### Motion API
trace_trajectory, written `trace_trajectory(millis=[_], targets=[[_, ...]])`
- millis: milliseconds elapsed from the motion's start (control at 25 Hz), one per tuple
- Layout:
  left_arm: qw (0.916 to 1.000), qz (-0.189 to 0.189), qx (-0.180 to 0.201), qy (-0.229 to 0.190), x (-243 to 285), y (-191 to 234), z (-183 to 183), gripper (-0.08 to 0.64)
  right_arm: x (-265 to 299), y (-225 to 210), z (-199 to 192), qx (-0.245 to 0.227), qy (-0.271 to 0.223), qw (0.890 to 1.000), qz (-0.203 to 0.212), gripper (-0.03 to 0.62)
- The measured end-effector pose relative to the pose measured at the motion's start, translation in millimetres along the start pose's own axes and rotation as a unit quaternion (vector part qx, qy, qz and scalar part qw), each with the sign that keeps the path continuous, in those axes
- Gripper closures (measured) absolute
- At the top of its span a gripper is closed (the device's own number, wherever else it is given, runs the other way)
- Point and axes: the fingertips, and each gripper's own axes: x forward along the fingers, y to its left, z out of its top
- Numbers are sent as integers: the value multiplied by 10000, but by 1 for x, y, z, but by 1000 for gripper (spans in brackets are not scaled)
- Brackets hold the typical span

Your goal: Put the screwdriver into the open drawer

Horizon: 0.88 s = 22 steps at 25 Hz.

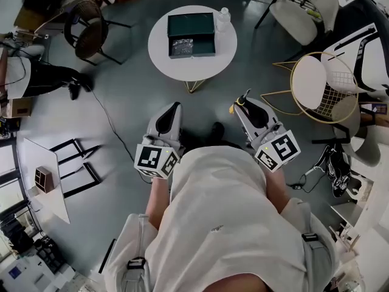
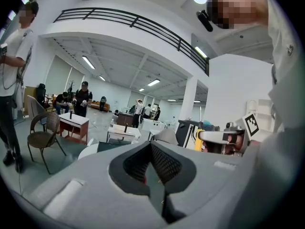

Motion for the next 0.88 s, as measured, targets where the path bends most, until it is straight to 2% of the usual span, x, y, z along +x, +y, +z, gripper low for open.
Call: trace_trajectory(millis=[200, 560, 880], targets=[[9997, 42, 200, 110, 2, -7, -1, 549, -6, -4, -5, 139, 29, 9999, 54, 514], [9995, 75, 96, 301, -9, 0, -14, 549, 2, -2, -23, 473, 277, 9985, -54, 514], [9995, -79, -20, 319, 9, 19, -7, 549, 22, -10, -17, 574, 380, 9973, -251, 513]])
